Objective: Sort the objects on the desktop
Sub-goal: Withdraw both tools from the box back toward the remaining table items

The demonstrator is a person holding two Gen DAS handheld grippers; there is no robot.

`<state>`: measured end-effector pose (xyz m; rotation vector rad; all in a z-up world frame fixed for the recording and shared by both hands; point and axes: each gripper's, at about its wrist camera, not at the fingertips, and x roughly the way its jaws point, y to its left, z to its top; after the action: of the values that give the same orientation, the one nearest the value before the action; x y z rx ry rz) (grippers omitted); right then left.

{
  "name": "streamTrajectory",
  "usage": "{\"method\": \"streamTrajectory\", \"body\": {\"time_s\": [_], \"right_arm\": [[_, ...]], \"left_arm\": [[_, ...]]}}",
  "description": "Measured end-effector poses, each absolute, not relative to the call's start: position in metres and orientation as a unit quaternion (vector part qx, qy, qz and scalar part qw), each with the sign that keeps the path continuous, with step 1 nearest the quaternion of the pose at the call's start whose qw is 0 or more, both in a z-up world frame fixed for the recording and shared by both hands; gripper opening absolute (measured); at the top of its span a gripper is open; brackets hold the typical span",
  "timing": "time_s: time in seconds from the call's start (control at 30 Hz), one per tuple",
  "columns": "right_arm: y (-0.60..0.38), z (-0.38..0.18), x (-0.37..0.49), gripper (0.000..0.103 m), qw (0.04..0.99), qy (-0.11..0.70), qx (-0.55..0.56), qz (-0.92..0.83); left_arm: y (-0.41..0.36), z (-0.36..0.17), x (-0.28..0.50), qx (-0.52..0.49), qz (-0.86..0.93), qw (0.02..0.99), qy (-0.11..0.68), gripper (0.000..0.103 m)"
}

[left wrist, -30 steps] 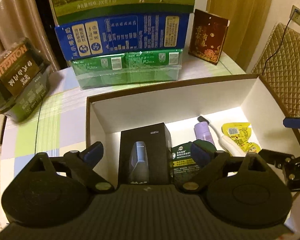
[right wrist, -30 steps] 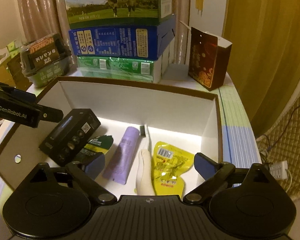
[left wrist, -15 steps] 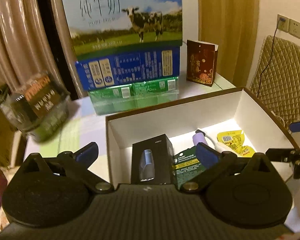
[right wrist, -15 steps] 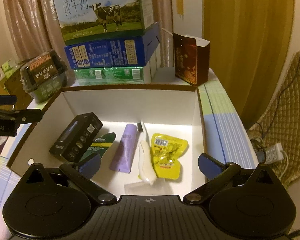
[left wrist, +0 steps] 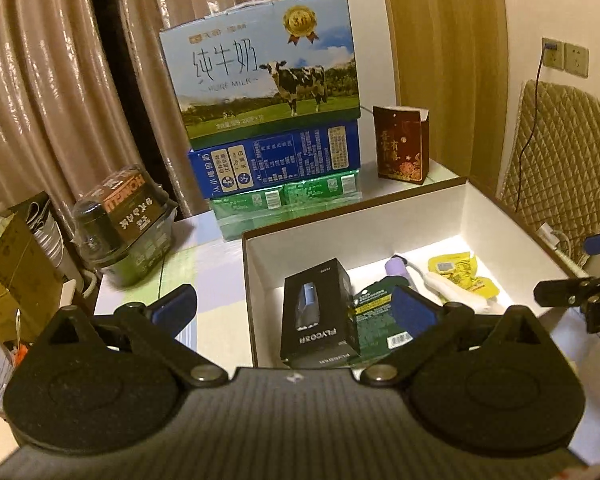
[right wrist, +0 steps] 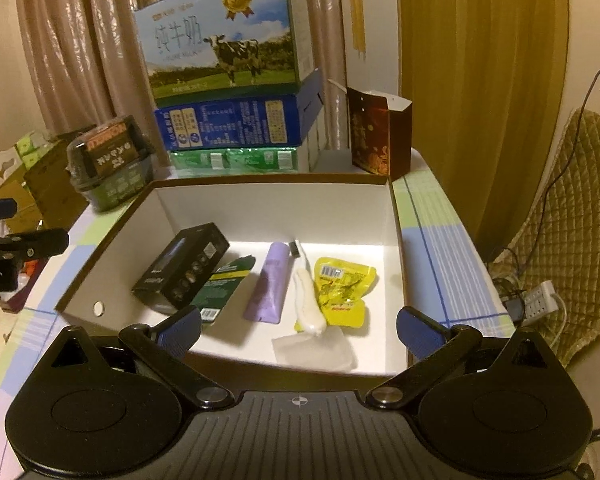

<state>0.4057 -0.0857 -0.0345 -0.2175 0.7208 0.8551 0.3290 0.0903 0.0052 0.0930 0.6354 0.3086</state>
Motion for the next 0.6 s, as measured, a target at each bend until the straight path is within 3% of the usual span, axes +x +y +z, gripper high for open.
{"method": "streamTrajectory", "body": {"time_s": [0.6], "right_arm": [[-0.137,-0.015,0.358,0.101,0.830,0.340,-0.103,0.430]], "left_arm": [[0.040,0.027,0.252,-0.010,0.176,0.926,0.334,0.102]]}}
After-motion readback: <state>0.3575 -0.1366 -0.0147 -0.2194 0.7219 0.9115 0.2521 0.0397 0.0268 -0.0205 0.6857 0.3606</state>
